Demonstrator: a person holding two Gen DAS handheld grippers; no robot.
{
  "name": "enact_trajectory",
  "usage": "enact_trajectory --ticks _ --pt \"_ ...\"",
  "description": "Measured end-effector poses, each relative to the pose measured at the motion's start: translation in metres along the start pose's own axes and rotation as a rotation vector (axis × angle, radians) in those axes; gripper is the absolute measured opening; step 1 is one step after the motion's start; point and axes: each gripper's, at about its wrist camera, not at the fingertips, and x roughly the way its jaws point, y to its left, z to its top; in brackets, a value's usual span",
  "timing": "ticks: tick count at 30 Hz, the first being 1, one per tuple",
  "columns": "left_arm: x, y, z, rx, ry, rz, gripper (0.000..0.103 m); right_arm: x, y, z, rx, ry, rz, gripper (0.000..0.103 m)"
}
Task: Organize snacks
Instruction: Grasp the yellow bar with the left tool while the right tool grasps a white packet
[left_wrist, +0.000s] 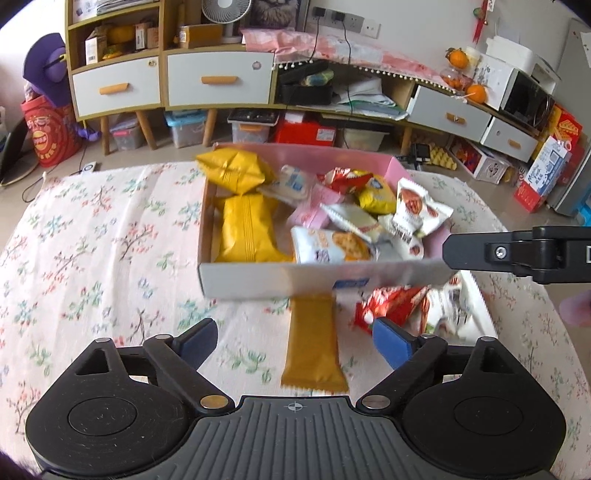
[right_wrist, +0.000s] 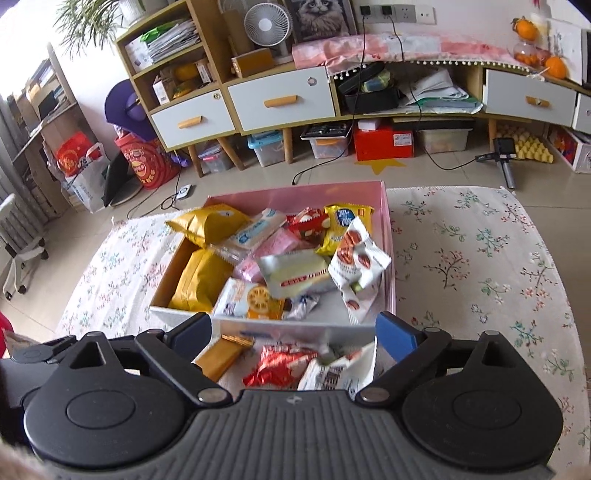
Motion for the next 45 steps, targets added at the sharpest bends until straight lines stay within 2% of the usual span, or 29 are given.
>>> enact_trajectory --ticks 3,7,15,20,26,30,35,39,45 --pt "0.000 0.002 -0.008 0.002 -0.012 0.004 0.096 -0.001 0.001 -0.006 -0.007 -0.008 0.005 0.101" --pt "0.003 0.004 -0.017 0.016 -0.010 0.007 0.096 0.002 -0.003 -0.015 -0.004 0.006 0.004 0.101" --pt "0.008 0.000 -0.031 0.086 -0.028 0.006 0.099 -0.003 -0.016 -0.030 -0.012 -0.042 -0.027 0.103" --pt "0.012 0.002 -0.039 0.081 -0.018 0.012 0.099 -0.006 -0.024 -0.039 -0.058 -0.069 -0.071 0.103" --pt "0.014 0.002 -0.047 0.100 -0.082 0.007 0.099 -0.004 -0.032 -0.053 -0.129 -0.097 -0.096 0.103" --pt "0.016 -0.003 -0.047 0.119 -0.111 -0.007 0.099 0.001 -0.033 -0.060 -0.184 -0.113 -0.076 0.103" --pt "0.021 -0.005 -0.044 0.097 -0.106 -0.027 0.097 0.009 -0.030 -0.064 -0.224 -0.107 -0.055 0.103" --pt "0.026 -0.004 -0.039 0.072 -0.100 -0.045 0.090 0.014 -0.025 -0.064 -0.241 -0.106 -0.043 0.102" --pt "0.038 -0.003 -0.033 0.055 -0.045 -0.036 0.065 0.022 -0.021 -0.064 -0.255 -0.100 -0.029 0.099"
